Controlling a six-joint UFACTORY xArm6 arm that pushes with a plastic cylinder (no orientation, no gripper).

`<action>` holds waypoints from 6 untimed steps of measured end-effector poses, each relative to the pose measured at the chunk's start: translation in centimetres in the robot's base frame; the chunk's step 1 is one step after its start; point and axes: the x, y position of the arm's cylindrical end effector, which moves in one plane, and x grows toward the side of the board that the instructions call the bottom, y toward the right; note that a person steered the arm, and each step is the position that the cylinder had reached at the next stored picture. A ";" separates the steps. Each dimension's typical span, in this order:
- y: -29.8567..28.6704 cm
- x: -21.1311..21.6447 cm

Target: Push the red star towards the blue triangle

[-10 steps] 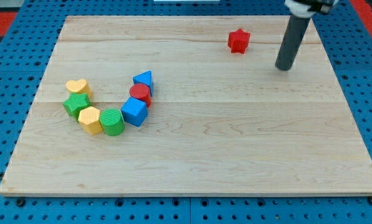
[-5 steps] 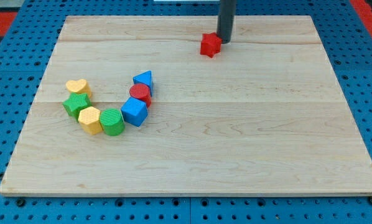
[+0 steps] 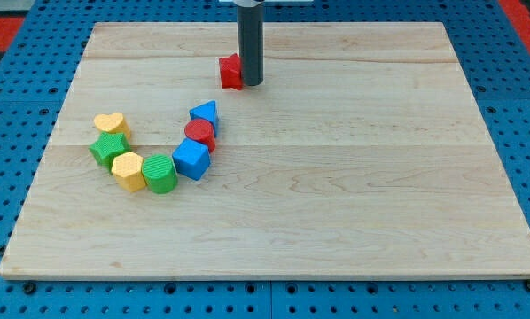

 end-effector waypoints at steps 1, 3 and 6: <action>0.7 -1.5; -1.6 -3.0; -3.9 -5.7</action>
